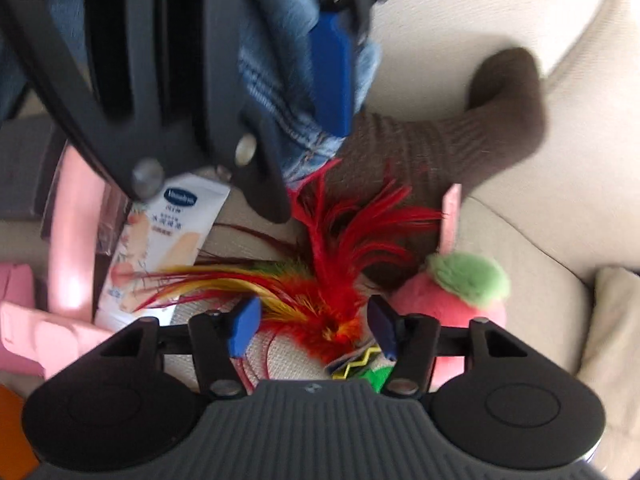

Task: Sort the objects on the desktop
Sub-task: 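Grasp the pink-green pompom with the left tool while the right tool grasps the red feathers, then carry the pompom and feathers over the orange box with both tools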

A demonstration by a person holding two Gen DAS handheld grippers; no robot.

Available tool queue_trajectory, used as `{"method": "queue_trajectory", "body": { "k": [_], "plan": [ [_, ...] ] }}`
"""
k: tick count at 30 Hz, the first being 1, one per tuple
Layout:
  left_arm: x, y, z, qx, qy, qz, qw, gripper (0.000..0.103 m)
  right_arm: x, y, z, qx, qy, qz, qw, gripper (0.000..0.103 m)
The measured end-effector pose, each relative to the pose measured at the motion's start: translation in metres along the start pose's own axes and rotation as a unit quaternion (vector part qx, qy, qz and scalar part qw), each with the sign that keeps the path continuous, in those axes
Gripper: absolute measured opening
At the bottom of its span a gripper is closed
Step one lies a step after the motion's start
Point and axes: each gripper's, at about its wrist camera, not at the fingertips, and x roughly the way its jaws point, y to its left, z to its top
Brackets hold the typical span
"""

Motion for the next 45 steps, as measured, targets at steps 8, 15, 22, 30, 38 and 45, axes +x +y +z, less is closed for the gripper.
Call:
{"method": "queue_trajectory", "body": {
  "k": [8, 15, 22, 30, 38, 45],
  "plan": [
    [-0.002, 0.0, 0.002, -0.003, -0.008, 0.0, 1.0, 0.053, 0.003, -0.015, -0.003, 0.058, -0.01, 0.015, 0.998, 0.011],
    [-0.014, -0.002, 0.007, -0.011, -0.033, 0.009, 0.9993, 0.053, -0.049, -0.028, -0.031, 0.172, -0.062, -0.032, 0.983, 0.004],
    [-0.013, -0.025, 0.028, 0.048, -0.07, 0.051, 0.9951, 0.063, -0.132, -0.051, -0.088, 0.393, -0.154, -0.08, 0.903, 0.002],
    [0.034, -0.02, 0.065, 0.007, -0.101, 0.038, 0.9942, 0.072, -0.214, -0.036, -0.151, 0.523, -0.224, -0.167, 0.805, 0.002],
    [0.084, -0.018, 0.083, -0.012, -0.055, 0.062, 0.9965, 0.076, -0.235, -0.005, -0.209, 0.59, -0.237, -0.194, 0.747, 0.002],
    [0.12, -0.011, 0.085, -0.035, -0.03, 0.064, 0.9969, 0.067, -0.22, 0.045, -0.225, 0.632, -0.217, -0.187, 0.72, 0.001]
  ]
}}
